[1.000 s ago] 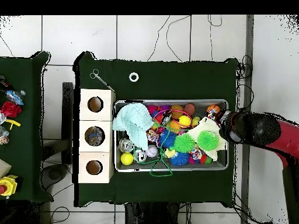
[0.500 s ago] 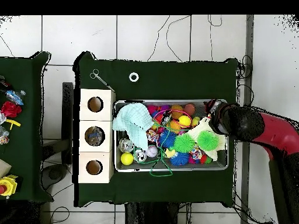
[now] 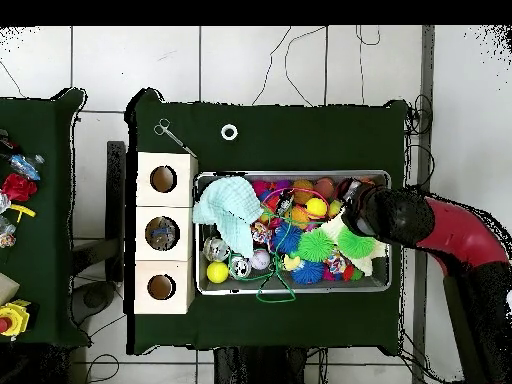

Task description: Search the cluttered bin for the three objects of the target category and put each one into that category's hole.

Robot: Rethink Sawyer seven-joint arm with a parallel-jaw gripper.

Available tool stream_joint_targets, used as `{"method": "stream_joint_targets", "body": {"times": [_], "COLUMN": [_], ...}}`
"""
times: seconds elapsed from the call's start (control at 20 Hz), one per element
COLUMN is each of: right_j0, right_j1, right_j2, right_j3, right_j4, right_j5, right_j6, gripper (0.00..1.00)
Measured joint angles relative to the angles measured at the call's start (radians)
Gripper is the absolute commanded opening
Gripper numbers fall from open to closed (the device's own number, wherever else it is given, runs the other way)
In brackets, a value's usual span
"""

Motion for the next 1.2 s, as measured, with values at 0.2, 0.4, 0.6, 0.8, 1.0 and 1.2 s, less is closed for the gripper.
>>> {"method": "stream_joint_targets", "body": {"times": [0.2,0.4,0.6,0.8,1.0,1.2], "right_j0": [0.000,0.001,0.018,0.046,0.073,0.105], "right_j1": [0.000,0.000,-0.001,-0.001,0.003,0.018], "right_j2": [-0.001,-0.008,-0.033,-0.070,-0.104,-0.150], "right_j3": [0.023,0.040,0.045,0.045,0.042,0.033], "right_j4": [0.000,-0.001,-0.008,-0.028,-0.033,-0.033], "right_j5": [0.003,0.005,0.006,0.006,0.009,0.009], "right_j6": [0.000,0.000,0.000,0.000,0.000,0.000], "gripper": [1.00,1.00,1.00,1.00,1.00,1.00]}}
